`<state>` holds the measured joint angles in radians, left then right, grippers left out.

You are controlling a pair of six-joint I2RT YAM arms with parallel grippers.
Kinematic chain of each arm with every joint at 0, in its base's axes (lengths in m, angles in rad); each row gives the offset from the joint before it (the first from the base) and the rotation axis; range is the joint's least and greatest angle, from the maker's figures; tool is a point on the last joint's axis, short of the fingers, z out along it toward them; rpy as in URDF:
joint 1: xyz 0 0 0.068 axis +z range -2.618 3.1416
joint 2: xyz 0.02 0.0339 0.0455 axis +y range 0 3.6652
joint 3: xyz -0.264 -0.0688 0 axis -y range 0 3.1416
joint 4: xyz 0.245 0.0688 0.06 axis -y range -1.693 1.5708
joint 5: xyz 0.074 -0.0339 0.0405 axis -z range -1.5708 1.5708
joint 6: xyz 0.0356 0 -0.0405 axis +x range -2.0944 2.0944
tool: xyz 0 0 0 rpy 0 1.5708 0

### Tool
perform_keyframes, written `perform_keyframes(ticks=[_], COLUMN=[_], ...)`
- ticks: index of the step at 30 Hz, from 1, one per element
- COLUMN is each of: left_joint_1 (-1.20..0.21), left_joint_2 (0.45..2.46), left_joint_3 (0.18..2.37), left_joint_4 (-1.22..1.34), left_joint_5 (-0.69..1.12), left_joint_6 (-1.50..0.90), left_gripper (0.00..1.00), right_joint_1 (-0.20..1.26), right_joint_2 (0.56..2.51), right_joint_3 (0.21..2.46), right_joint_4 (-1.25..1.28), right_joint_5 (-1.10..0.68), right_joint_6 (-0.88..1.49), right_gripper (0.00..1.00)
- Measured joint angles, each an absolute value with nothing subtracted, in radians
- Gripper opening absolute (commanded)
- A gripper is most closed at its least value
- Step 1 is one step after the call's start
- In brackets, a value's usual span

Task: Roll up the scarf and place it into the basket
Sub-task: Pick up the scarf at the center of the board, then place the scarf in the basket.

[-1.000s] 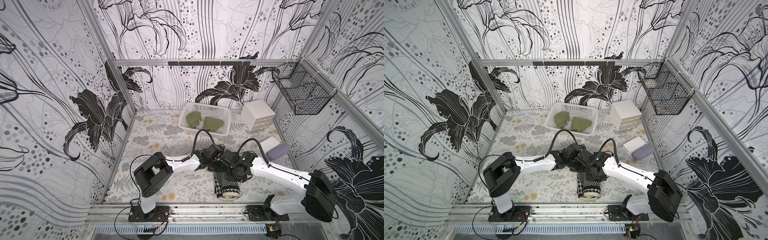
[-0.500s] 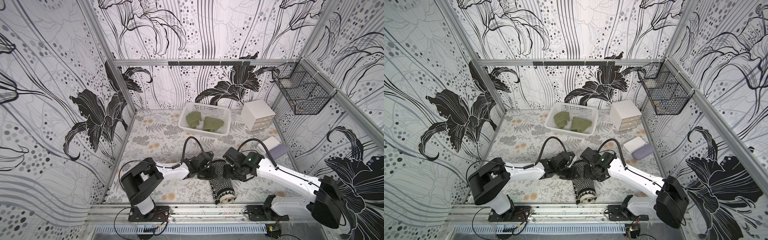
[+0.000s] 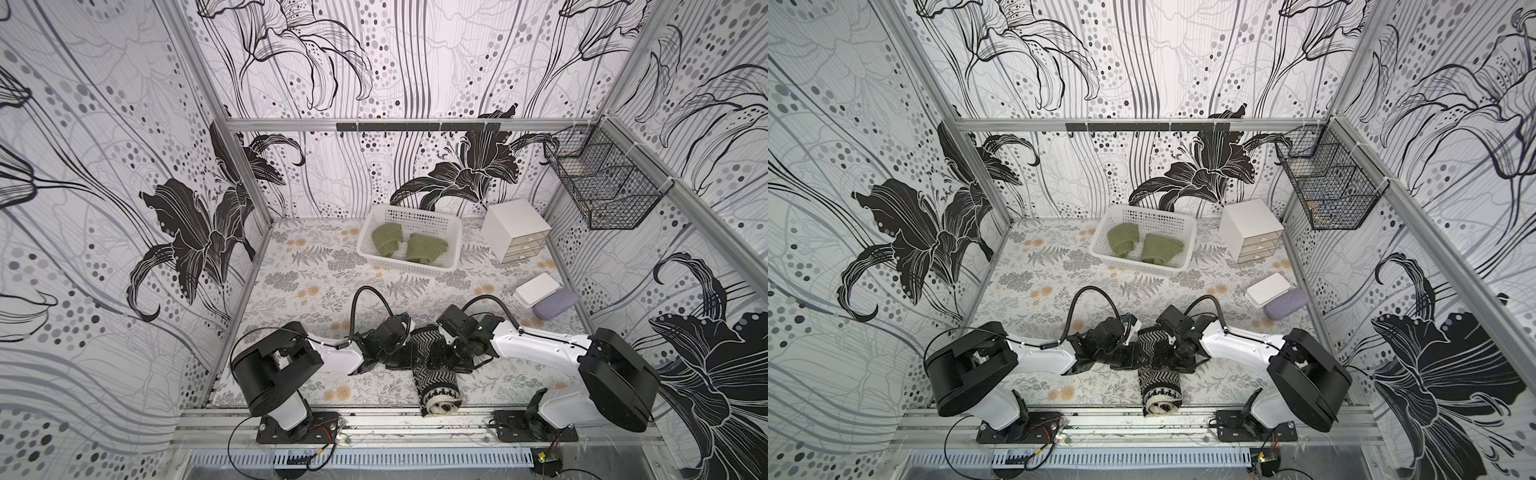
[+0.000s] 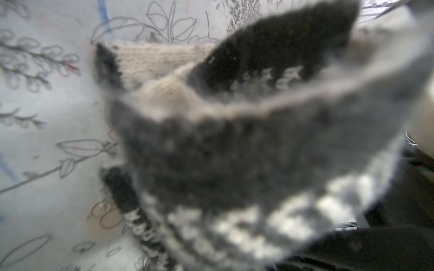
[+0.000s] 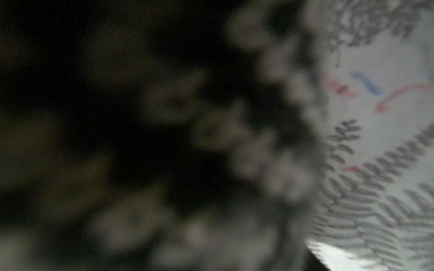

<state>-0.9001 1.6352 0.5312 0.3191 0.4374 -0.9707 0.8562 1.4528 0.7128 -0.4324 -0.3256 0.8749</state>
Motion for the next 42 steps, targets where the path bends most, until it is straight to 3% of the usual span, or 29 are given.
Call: perform_keyframes(ticks=[1, 2, 4, 5, 6, 8, 15, 21, 32, 42], left_joint_1=[-0.899, -0.896, -0.889, -0.884, -0.880, -0.859, -0.655, -0.480, -0.416, -0.393], left_joint_2=[1.646, 1.657, 1.665, 1.662, 1.657, 1.628, 1.336, 1.156, 1.193, 1.250], left_joint_3=[0.532, 0.532, 0.536, 0.540, 0.545, 0.558, 0.672, 0.847, 0.878, 0.878], left_joint_4=[0.334, 0.350, 0.363, 0.355, 0.342, 0.292, -0.152, -0.295, -0.413, -0.413], left_joint_5=[0.443, 0.452, 0.465, 0.469, 0.469, 0.472, 0.326, 0.288, 0.303, 0.336], left_joint_6=[-0.971, -0.972, -0.971, -0.969, -0.970, -0.955, -0.843, -0.725, -0.636, -0.617], left_gripper=[0.00, 0.00, 0.09, 0.19, 0.36, 1.00, 0.99, 0.99, 0.99, 0.99], right_joint_1=[0.859, 0.860, 0.859, 0.859, 0.859, 0.862, 0.788, 0.663, 0.499, 0.402], right_joint_2=[1.460, 1.468, 1.478, 1.480, 1.486, 1.503, 1.656, 1.854, 2.395, 2.752], right_joint_3=[0.713, 0.713, 0.715, 0.720, 0.728, 0.765, 1.188, 1.676, 2.622, 2.732], right_joint_4=[-0.416, -0.404, -0.395, -0.397, -0.401, -0.434, -0.647, -0.757, -0.874, -0.785], right_joint_5=[-0.335, -0.348, -0.370, -0.375, -0.377, -0.370, -0.322, -0.379, -0.530, -0.474], right_joint_6=[0.875, 0.874, 0.875, 0.873, 0.868, 0.842, 0.604, 0.426, 0.445, 0.609], right_gripper=[0.11, 0.00, 0.00, 0.00, 0.00, 0.00, 0.00, 0.00, 0.00, 0.00])
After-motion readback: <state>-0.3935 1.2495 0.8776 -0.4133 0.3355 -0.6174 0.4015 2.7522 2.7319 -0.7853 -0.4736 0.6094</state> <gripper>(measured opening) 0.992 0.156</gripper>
